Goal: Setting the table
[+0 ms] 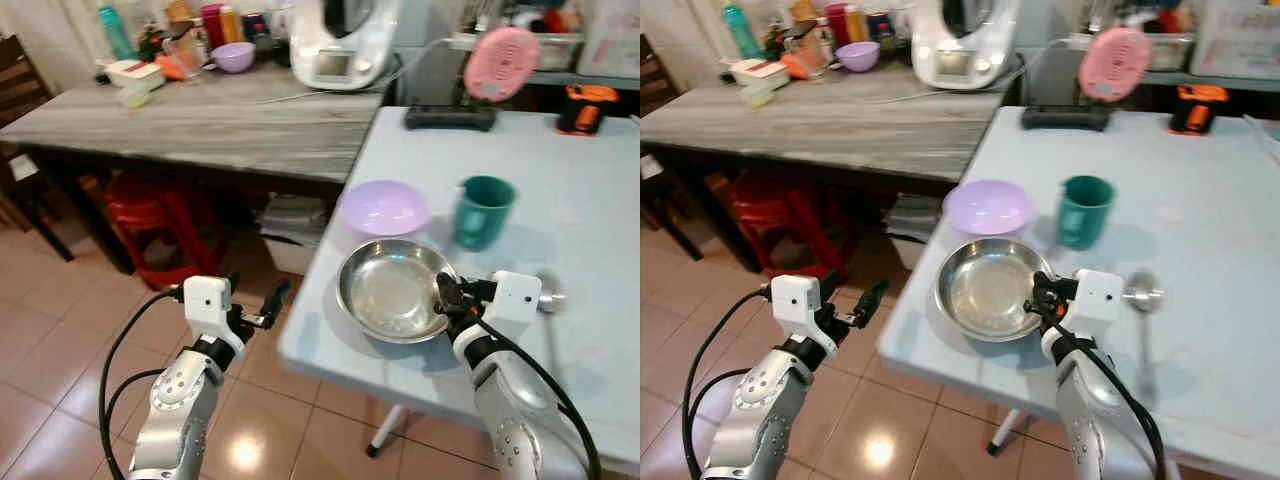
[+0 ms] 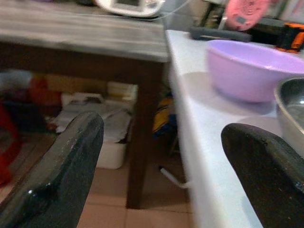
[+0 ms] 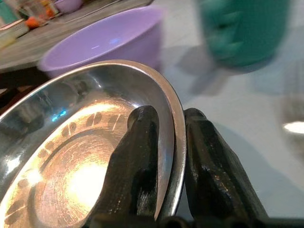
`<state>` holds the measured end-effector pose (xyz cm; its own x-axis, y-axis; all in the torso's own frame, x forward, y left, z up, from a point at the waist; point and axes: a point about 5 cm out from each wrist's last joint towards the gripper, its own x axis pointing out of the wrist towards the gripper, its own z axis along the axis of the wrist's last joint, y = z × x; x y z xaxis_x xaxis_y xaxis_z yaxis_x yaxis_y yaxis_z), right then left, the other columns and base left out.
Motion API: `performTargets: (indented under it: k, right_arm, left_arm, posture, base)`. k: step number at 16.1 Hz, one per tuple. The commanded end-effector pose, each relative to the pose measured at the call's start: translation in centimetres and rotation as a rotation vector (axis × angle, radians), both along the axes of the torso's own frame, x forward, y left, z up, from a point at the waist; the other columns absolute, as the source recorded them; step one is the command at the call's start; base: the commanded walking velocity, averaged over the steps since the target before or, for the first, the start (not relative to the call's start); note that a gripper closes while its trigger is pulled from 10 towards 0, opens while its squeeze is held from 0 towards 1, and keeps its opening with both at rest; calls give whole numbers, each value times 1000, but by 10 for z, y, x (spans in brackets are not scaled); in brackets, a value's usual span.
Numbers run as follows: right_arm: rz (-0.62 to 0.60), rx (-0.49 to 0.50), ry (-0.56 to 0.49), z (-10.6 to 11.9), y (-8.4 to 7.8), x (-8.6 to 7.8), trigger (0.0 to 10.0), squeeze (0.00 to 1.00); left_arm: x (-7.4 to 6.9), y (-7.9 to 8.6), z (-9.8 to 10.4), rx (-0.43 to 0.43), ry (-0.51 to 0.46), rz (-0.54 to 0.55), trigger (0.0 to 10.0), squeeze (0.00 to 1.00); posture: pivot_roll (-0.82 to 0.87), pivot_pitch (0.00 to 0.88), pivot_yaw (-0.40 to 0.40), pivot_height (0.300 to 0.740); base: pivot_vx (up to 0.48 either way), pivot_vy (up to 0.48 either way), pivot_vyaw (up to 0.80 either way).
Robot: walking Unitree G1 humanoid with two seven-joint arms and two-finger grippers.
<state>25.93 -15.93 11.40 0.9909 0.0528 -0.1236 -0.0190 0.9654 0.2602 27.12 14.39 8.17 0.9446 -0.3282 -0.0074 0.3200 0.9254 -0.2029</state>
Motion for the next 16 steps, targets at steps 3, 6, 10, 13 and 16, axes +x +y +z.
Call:
performTargets:
  k: [3, 6, 10, 13, 16]
  right_arm:
    - [16, -16, -22, -1, 5, 0, 10000, 0]
    - [14, -59, -76, 3, 8, 2, 10000, 0]
    - [0, -50, -90, 3, 10, 3, 10000, 0]
    - [-1, -51, -98, 3, 11, 4, 10000, 0]
    - [-13, -58, -113, 2, 11, 4, 10000, 0]
  left_arm:
    - [5, 8, 1, 3, -3, 30, 10000, 0]
    - [7, 10, 1, 5, -5, 28, 10000, 0]
    - [12, 12, 3, 16, -13, 23, 10000, 0]
    - [15, 12, 4, 17, -17, 19, 10000, 0]
    - [17, 10, 4, 14, -23, 19, 10000, 0]
  posture:
    - [-81, 0, 115, 740]
    - [-74, 0, 125, 740]
    - [-70, 0, 140, 740]
    - [-71, 0, 146, 740]
    - [-74, 0, 149, 740]
  base:
    - [0, 340, 0]
    - [0, 374, 0]
    - [0, 432, -181]
    - [0, 426, -596]
    - [0, 425, -135]
